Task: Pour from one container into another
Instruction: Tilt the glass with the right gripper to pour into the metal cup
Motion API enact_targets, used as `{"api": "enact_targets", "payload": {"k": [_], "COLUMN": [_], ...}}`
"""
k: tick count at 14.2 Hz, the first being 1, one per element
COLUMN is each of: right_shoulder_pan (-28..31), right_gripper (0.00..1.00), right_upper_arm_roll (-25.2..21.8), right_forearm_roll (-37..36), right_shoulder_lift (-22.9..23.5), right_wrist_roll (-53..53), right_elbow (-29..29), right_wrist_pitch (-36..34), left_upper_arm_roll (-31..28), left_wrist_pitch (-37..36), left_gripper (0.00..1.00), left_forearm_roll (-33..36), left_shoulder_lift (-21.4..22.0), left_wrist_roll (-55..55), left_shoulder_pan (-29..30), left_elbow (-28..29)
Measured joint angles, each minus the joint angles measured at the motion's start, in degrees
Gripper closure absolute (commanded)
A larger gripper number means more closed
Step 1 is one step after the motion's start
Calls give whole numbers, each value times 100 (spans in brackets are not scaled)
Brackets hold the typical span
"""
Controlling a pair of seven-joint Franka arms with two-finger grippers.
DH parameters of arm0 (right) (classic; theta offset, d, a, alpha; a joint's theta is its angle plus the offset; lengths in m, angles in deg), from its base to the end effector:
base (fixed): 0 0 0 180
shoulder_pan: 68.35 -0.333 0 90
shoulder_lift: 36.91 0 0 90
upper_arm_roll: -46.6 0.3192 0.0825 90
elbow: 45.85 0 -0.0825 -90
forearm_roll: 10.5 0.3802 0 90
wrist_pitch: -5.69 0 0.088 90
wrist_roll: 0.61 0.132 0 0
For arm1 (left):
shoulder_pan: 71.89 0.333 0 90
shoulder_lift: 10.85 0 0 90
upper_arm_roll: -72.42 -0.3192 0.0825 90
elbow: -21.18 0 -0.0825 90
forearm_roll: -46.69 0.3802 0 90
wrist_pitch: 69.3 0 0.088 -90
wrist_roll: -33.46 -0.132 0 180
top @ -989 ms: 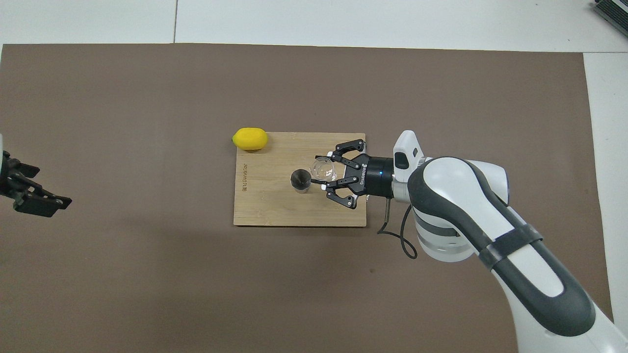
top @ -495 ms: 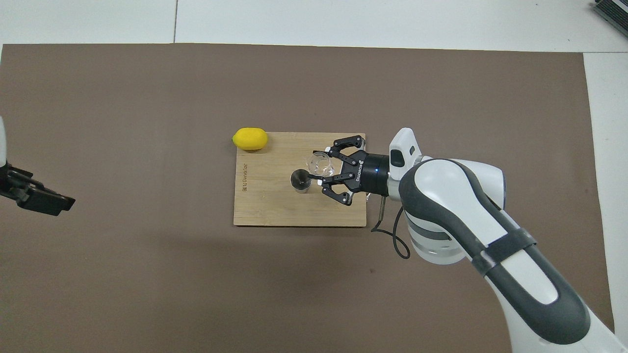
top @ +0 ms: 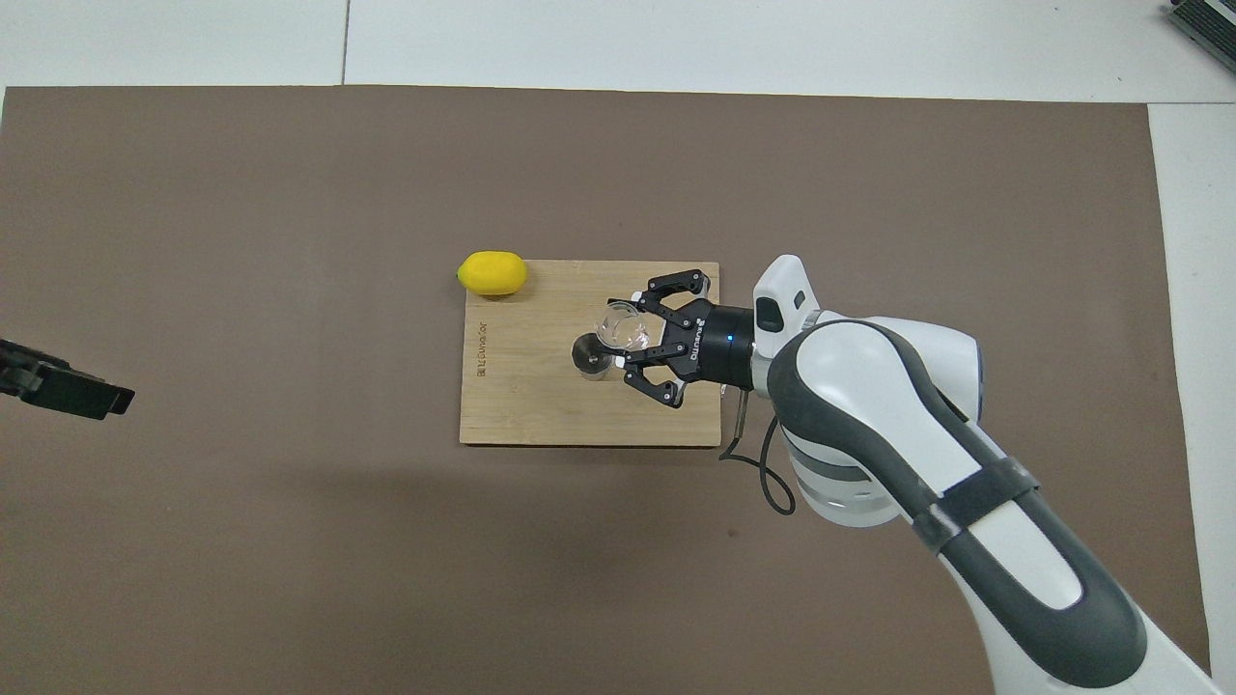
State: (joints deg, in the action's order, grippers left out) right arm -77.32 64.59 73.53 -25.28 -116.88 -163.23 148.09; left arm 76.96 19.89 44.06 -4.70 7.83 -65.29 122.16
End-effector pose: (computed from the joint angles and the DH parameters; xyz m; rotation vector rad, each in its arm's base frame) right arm 0.5454 0.2834 0.3599 -1.8202 -1.4158 -1.0654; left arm 0.5083 0.0104 0.5693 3.0146 -0.6250 -0.1339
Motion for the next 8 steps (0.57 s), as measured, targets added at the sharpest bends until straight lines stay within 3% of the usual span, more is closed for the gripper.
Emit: {"api": "enact_targets", "payload": {"k": [8], "right_shoulder_pan": [-31], "right_gripper": [100], "right_upper_arm_roll": [-10], "right_forearm_roll": [-278], "right_shoulder_lift": [-32], "right_wrist_roll": [250], "right_elbow": [4], "right_wrist_pitch": [180], "left_upper_arm_roll": [26], "left_wrist_pitch": [-7], "left_gripper": [0], "left_forearm_roll": [18], "left_shoulder_lift": [0], "left_wrist_roll": [1642], "left_shoulder_pan": [218], "left_elbow": [-4]}}
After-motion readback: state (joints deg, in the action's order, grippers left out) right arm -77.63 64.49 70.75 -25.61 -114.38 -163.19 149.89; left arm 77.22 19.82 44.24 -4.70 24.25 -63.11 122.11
